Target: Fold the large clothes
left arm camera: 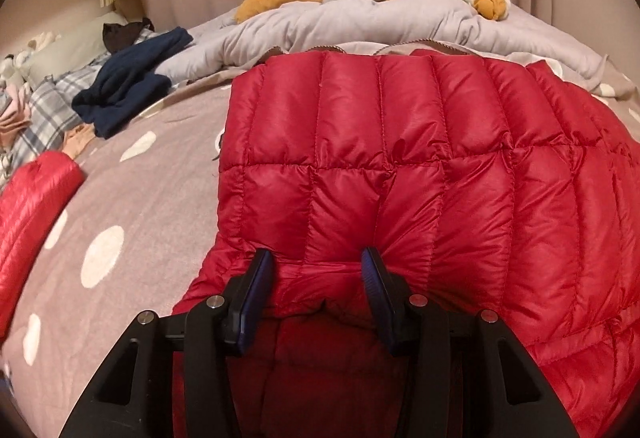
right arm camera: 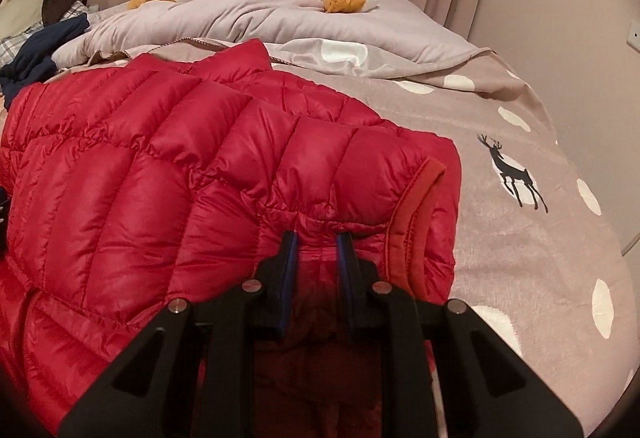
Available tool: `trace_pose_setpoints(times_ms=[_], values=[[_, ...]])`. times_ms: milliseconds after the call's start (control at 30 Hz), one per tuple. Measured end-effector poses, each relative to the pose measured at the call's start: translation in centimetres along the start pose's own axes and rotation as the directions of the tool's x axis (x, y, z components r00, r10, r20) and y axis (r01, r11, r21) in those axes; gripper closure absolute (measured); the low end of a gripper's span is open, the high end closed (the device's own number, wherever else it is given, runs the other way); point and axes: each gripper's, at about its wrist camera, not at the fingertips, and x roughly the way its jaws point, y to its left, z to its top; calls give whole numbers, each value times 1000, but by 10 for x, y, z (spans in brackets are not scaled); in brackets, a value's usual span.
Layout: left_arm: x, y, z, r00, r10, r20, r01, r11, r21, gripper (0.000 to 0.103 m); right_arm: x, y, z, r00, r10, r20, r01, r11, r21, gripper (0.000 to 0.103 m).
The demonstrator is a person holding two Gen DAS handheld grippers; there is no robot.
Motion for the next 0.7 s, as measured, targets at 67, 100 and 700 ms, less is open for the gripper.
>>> trace_pose_setpoints(times_ms=[67,100,700], values=[[0,-1,0,1000,4,1,-4,1000,3,57,0,3,0,1000,-17,1,17,1000,-13,84],[0,-1,0,1000,3,0,-3,1000,1,57,1,5,0,1000,-26,1,26,1000,-18,84],[6,-11,8,999,46,-1,-46,999,13,55,28,10,21,998,-59,-9,59,998,-30,84]])
